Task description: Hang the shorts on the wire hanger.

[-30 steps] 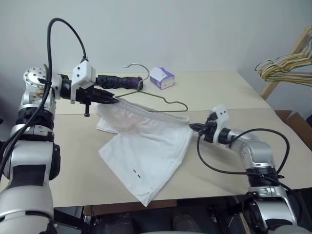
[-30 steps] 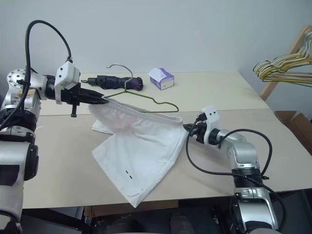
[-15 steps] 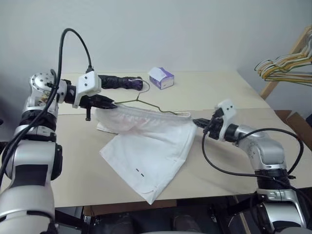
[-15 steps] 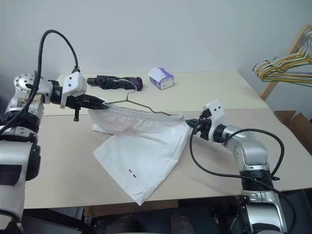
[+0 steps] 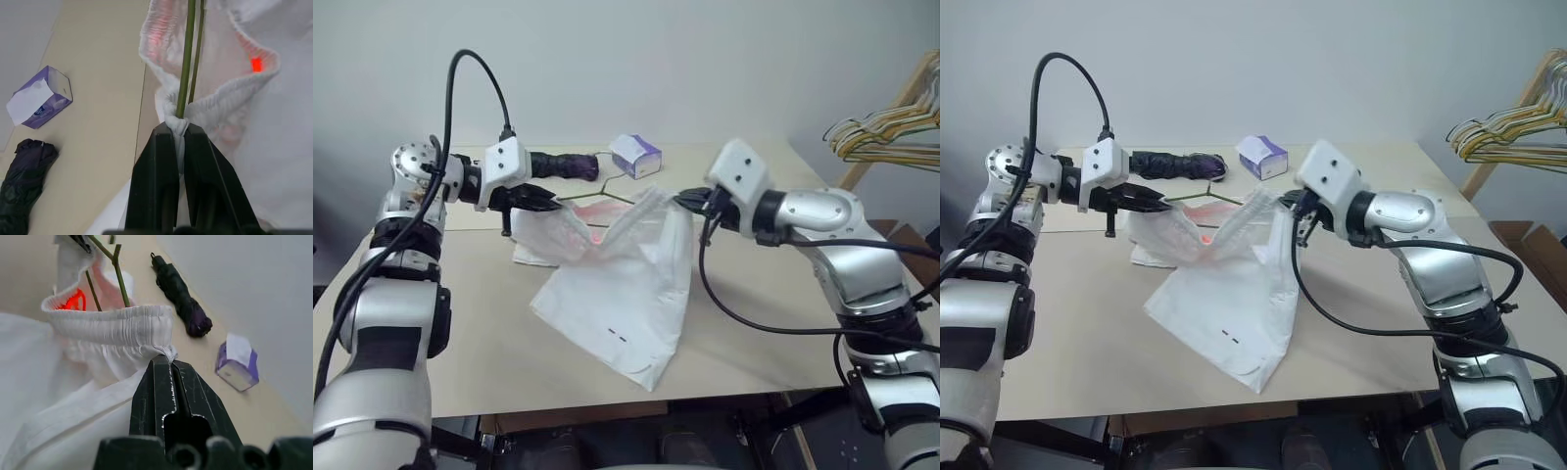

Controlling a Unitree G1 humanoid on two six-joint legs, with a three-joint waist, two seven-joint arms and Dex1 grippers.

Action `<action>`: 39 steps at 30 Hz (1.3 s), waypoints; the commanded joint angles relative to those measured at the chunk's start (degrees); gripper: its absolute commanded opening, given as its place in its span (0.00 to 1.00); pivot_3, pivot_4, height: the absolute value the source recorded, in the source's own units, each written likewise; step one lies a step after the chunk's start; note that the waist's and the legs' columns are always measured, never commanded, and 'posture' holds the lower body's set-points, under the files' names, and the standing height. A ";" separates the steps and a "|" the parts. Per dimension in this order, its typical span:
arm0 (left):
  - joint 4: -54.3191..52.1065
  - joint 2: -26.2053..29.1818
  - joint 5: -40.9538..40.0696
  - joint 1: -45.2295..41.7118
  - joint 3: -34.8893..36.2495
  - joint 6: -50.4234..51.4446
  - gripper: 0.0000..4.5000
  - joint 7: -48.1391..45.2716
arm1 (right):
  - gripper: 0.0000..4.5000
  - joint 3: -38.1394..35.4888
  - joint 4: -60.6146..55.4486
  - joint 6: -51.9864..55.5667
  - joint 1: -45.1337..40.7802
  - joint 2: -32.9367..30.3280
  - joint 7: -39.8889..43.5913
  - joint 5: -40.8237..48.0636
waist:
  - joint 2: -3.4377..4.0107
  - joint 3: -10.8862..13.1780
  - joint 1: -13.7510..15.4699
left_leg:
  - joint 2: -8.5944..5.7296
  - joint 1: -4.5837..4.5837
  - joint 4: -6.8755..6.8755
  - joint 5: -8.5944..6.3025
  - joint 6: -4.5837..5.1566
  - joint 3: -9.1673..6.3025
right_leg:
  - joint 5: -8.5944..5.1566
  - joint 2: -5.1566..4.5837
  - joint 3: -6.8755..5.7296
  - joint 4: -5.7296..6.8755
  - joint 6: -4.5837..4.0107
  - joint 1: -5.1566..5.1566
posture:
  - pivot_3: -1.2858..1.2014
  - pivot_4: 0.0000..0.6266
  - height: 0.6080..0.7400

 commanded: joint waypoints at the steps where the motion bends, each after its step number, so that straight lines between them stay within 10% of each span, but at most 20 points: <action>1: -2.40 0.32 -1.92 -1.43 2.38 0.13 0.00 -0.10 | 0.01 0.51 -1.69 -3.89 -1.32 -0.31 0.30 -2.76 | 0.00 0.00 0.21 | 0.00 -0.02 0.03 0.00 0.00 0.00 | 0.00 -0.01 -0.02 0.00 0.00 -0.01 | 0.47 0.00 1.00; 14: -6.41 0.54 -3.87 1.66 4.06 0.75 0.00 -2.68 | 0.01 2.51 -0.41 -7.60 1.04 2.55 -0.71 -7.71 | 0.00 0.00 0.07 | 0.01 -0.09 0.13 -0.01 0.02 -0.02 | 0.01 0.00 -0.05 0.05 -0.01 -0.03 | 0.47 0.00 1.00; 22: -7.15 1.01 -4.26 2.27 4.23 -0.16 0.00 -3.66 | 0.52 1.77 4.23 -12.43 2.81 1.03 4.06 -6.99 | 0.00 0.00 0.07 | 0.01 -0.10 0.18 -0.02 0.04 -0.04 | 0.01 0.00 -0.11 0.07 -0.01 0.01 | 0.47 0.00 1.00; 39: -10.65 -0.02 -6.98 4.06 4.04 1.04 0.00 -8.65 | 0.52 0.76 12.71 -10.88 -0.12 2.74 15.94 1.16 | 0.00 0.00 -0.05 | 0.02 -0.10 0.23 -0.02 0.04 -0.06 | 0.01 0.00 -0.11 0.06 -0.01 0.05 | 0.47 0.00 1.00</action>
